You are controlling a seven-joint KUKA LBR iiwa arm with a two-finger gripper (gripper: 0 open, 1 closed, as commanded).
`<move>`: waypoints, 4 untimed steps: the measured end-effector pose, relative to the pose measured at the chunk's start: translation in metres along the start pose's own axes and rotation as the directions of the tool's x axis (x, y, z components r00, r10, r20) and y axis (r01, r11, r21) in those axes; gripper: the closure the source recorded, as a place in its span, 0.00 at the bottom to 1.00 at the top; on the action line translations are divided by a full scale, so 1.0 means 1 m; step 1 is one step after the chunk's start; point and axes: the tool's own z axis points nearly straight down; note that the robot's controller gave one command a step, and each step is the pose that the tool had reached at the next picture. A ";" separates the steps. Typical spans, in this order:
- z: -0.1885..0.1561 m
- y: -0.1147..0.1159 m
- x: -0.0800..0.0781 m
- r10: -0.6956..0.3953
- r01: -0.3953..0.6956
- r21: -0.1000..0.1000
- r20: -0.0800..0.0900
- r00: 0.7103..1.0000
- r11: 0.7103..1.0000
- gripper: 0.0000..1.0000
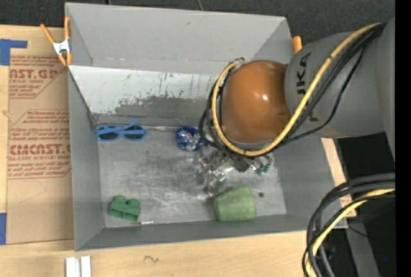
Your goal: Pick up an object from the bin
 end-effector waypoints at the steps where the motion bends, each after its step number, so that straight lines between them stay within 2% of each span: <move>1: -0.065 -0.006 -0.002 0.345 -0.345 -0.004 0.001 0.939 0.939 1.00; 2: 0.023 0.028 -0.032 0.555 -0.555 -0.005 -0.010 0.832 0.832 1.00; 3: 0.022 0.026 -0.032 0.555 -0.556 -0.004 -0.007 0.831 0.831 0.00; 4: 0.019 0.004 0.028 0.291 -0.291 -0.004 -0.007 0.957 0.957 0.00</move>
Offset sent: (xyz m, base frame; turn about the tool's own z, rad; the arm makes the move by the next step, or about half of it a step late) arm 0.0029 -0.0040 0.0634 0.3517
